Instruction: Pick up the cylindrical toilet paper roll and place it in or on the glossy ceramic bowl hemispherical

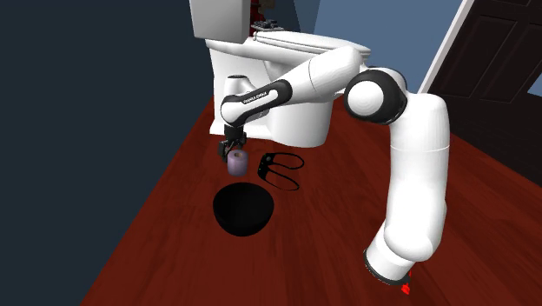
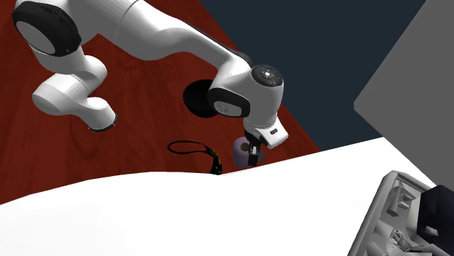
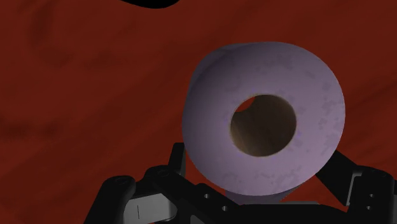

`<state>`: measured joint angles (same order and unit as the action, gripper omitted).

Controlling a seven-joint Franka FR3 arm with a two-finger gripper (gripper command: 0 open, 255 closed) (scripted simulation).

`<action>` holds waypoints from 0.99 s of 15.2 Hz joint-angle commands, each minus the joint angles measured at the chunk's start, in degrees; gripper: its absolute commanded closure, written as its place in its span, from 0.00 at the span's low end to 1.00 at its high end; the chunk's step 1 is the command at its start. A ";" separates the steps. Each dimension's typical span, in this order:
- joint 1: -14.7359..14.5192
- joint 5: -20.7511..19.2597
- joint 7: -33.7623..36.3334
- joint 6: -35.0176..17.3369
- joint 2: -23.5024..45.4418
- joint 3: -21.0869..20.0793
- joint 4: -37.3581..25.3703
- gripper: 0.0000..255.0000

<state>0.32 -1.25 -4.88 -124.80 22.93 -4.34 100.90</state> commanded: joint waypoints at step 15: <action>0.02 0.06 -0.03 1.25 -0.68 -0.03 -0.58 1.00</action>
<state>0.36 -1.21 -4.94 -123.95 22.51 -4.35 100.48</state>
